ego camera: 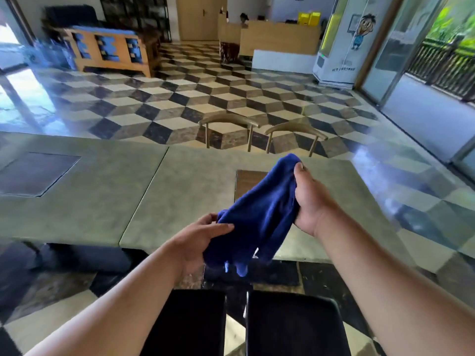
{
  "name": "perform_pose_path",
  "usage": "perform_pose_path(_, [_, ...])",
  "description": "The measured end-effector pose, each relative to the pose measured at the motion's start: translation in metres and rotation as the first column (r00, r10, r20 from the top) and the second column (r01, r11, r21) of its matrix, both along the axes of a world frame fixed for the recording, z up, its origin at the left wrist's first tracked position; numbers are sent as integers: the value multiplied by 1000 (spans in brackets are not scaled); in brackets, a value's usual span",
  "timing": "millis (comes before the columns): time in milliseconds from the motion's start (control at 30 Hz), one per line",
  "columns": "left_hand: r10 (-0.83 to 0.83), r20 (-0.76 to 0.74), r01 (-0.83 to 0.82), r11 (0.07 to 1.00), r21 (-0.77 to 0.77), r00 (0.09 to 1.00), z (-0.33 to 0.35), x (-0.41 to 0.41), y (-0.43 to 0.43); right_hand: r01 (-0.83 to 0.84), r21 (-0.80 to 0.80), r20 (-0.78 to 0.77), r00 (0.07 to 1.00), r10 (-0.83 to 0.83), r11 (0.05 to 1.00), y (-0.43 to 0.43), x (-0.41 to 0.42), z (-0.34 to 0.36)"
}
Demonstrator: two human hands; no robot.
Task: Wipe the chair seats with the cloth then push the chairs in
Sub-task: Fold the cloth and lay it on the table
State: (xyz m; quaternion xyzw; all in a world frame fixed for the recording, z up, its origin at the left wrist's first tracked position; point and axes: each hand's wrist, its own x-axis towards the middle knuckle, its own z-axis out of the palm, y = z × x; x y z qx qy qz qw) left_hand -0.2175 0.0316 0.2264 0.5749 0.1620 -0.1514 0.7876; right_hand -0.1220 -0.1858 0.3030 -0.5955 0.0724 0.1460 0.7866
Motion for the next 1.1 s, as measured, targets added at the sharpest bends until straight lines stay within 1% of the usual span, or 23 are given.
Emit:
perform_pose_path(33, [27, 12, -27, 999, 32, 1000, 2, 2, 11, 5, -85, -38, 999, -8, 996, 2, 0, -7])
perform_pose_path(67, [24, 19, -25, 994, 108, 1000, 4, 4, 19, -1, -191, -53, 999, -10, 982, 3, -2, -17])
perform_pose_path(100, [4, 13, -7, 972, 235, 1000, 3, 5, 26, -4, -316, -34, 999, -7, 949, 3, -5, -27])
perform_pose_path(167, [-60, -18, 61, 867, 494, 998, -2, 7, 38, 5, -577, 68, 997, 42, 817, 3, -9, -47])
perform_pose_path(200, [-83, -34, 88, 832, 548, 996, -4, 7, 42, 8, -664, 100, 992, 79, 747, 3, -11, -55])
perform_pose_path(233, [-86, -61, 105, 840, 533, 994, -5, 6, 45, -4, -710, 96, 990, 102, 704, 4, -11, -62])
perform_pose_path(300, [-116, -131, 163, 879, 448, 985, -7, 6, 49, -65, -732, 25, 992, 121, 678, 3, -9, -71])
perform_pose_path(333, [-147, -151, 199, 878, 436, 978, -8, 6, 49, -104, -749, -17, 990, 138, 654, 3, -8, -75])
perform_pose_path(367, [-179, -172, 241, 841, 485, 969, -9, 7, 49, -149, -773, -53, 984, 170, 617, 2, -7, -78])
perform_pose_path(433, [-219, -221, 312, 688, 656, 950, -12, 10, 49, -208, -817, -86, 966, 243, 538, 0, -3, -80])
perform_pose_path(500, [-284, -304, 408, 461, 788, 909, -9, 14, 50, -244, -835, -117, 955, 273, 493, -2, 0, -75])
perform_pose_path(533, [-310, -349, 449, 358, 819, 884, -6, 15, 51, -260, -839, -134, 950, 281, 478, -3, 1, -72])
perform_pose_path(600, [-338, -404, 490, 223, 843, 850, 0, 19, 54, -313, -827, -189, 937, 293, 467, -5, 1, -63])
perform_pose_path(633, [-344, -399, 479, 190, 857, 850, 3, 22, 56, -352, -790, -227, 928, 294, 502, -5, 1, -57])
perform_pose_path(667, [-339, -356, 439, 210, 873, 871, 6, 25, 58, -407, -695, -276, 912, 304, 592, -6, 2, -53])
perform_pose_path(700, [-315, -269, 366, 305, 880, 910, 9, 30, 60, -460, -553, -314, 888, 337, 695, -7, 2, -48])
perform_pose_path(733, [-262, -161, 268, 448, 853, 952, 13, 35, 61, -491, -427, -315, 868, 384, 759, -9, 2, -41])
perform_pose_path(800, [-98, 23, 57, 736, 675, 995, 28, 41, 62, -496, -291, -256, 864, 434, 818, -14, 4, -31])
perform_pose_path(833, [-22, 70, -22, 817, 576, 997, 37, 45, 63, -483, -264, -219, 873, 436, 835, -15, 4, -26])
perform_pose_path(900, [37, 113, -86, 877, 473, 993, 53, 52, 65, -452, -283, -160, 892, 422, 846, -16, 7, -17])
perform_pose_path(1000, [18, 157, -89, 881, 464, 987, 70, 60, 72, -412, -429, -77, 903, 422, 804, -20, 12, -10])
perform_pose_path(1067, [-16, 194, -101, 809, 579, 981, 76, 63, 78, -340, -561, -14, 916, 402, 754, -25, 16, -5])
perform_pose_path(1100, [-48, 214, -112, 730, 674, 976, 78, 65, 81, -292, -618, 24, 921, 389, 730, -26, 18, -3])
